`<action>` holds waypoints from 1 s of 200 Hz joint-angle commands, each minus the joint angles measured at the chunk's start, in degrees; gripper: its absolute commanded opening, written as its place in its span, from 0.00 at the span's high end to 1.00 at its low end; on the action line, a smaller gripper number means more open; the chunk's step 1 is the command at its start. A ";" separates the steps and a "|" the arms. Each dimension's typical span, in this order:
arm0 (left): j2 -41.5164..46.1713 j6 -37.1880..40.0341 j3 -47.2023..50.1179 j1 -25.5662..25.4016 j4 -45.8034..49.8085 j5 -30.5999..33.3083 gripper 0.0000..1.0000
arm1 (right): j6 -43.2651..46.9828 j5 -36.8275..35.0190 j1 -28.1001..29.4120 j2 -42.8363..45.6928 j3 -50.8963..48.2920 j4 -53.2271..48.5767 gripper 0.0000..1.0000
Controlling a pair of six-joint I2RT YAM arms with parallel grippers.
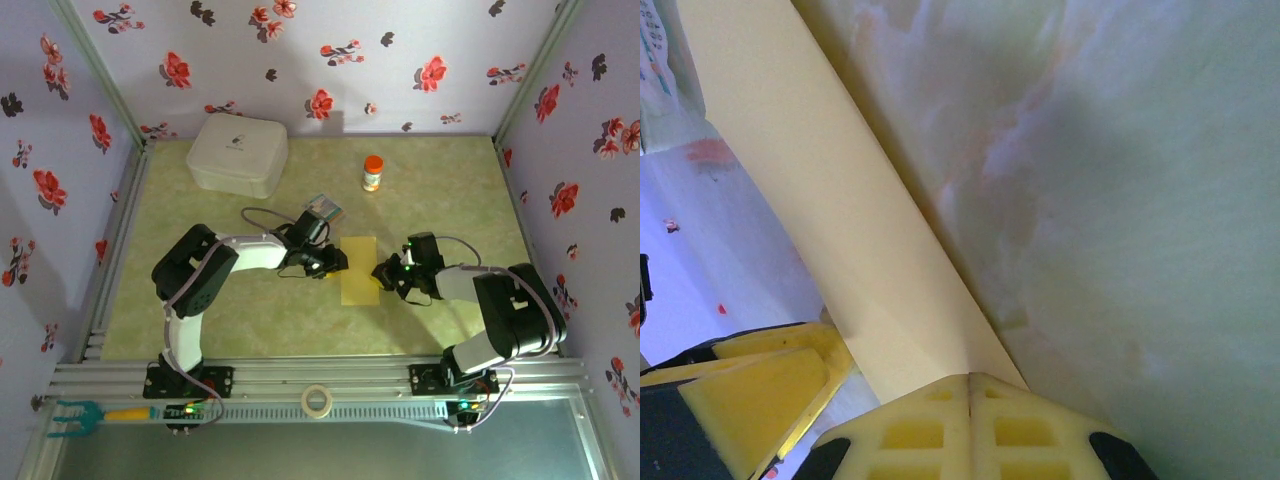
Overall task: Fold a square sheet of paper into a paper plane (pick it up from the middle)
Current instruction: Third fold the triangle at the center of the table.
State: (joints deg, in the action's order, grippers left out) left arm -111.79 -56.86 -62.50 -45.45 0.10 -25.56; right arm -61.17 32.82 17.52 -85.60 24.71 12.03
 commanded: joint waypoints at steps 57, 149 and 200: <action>-0.92 0.27 -0.36 -0.60 -0.23 -2.26 0.73 | -0.71 -3.30 0.56 -0.45 -1.15 -4.39 0.98; 0.49 -0.54 1.35 -0.21 -3.00 -2.78 0.77 | -0.70 -3.26 0.50 -0.04 -1.29 -4.39 0.97; 2.21 -0.80 2.60 0.10 -3.48 -1.72 0.91 | 0.20 -1.65 0.61 1.10 -1.28 -2.21 0.93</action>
State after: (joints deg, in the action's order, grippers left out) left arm -111.77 -57.14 -61.21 -45.58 -2.61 -27.24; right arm -61.14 32.58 17.67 -85.34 24.69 12.01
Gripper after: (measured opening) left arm 0.112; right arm 0.061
